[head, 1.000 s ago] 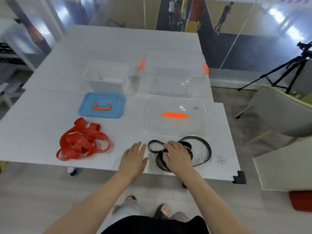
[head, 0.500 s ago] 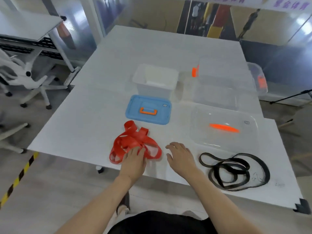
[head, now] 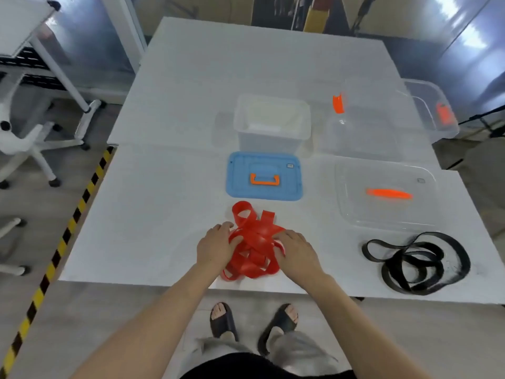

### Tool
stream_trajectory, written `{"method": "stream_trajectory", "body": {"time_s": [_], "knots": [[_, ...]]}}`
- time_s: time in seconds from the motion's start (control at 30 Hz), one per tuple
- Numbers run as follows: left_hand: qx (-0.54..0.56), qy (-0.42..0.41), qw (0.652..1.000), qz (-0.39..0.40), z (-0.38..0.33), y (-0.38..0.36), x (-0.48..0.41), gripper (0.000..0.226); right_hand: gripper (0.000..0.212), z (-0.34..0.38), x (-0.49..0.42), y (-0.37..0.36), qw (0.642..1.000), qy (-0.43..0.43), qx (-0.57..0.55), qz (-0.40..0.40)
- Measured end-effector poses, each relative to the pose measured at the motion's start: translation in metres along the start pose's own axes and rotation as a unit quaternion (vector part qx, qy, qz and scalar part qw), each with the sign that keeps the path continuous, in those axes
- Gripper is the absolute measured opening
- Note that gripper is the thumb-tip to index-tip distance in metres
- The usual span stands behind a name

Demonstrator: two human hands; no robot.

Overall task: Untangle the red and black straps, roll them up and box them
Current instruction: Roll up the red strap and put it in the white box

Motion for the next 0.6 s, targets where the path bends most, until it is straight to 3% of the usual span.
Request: {"method": "stream_trajectory", "body": {"time_s": [0.27, 0.37, 0.5, 0.53, 0.6], "knots": [[0.016, 0.038, 0.999, 0.025, 0.001, 0.008, -0.032, 0.020, 0.033, 0.012, -0.026, 0.014, 0.999, -0.002, -0.031, -0.007], [0.129, 0.032, 0.991, 0.017, -0.003, 0.018, -0.033, 0.015, 0.033, 0.016, -0.034, 0.026, 0.995, -0.030, -0.086, -0.035], [0.429, 0.072, 0.900, 0.024, -0.024, 0.057, -0.019, 0.009, 0.029, 0.021, -0.034, 0.050, 0.977, -0.036, -0.204, -0.054], [0.467, 0.078, 0.880, 0.036, -0.032, 0.068, -0.013, 0.009, 0.029, 0.021, -0.032, 0.056, 0.971, -0.038, -0.230, -0.056], [0.479, 0.059, 0.875, 0.037, -0.048, 0.087, -0.003, 0.008, 0.028, 0.022, -0.028, 0.072, 0.960, -0.038, -0.271, -0.066]]}}
Point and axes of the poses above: each hand's wrist, its own x-axis away from the middle knuckle, its own y-axis out of the back of the hand, z = x × y, the point moved 1 cm from there along -x, towards the middle knuckle, and after that the axes turned 3 degrees about z, right-handed, at the moved point
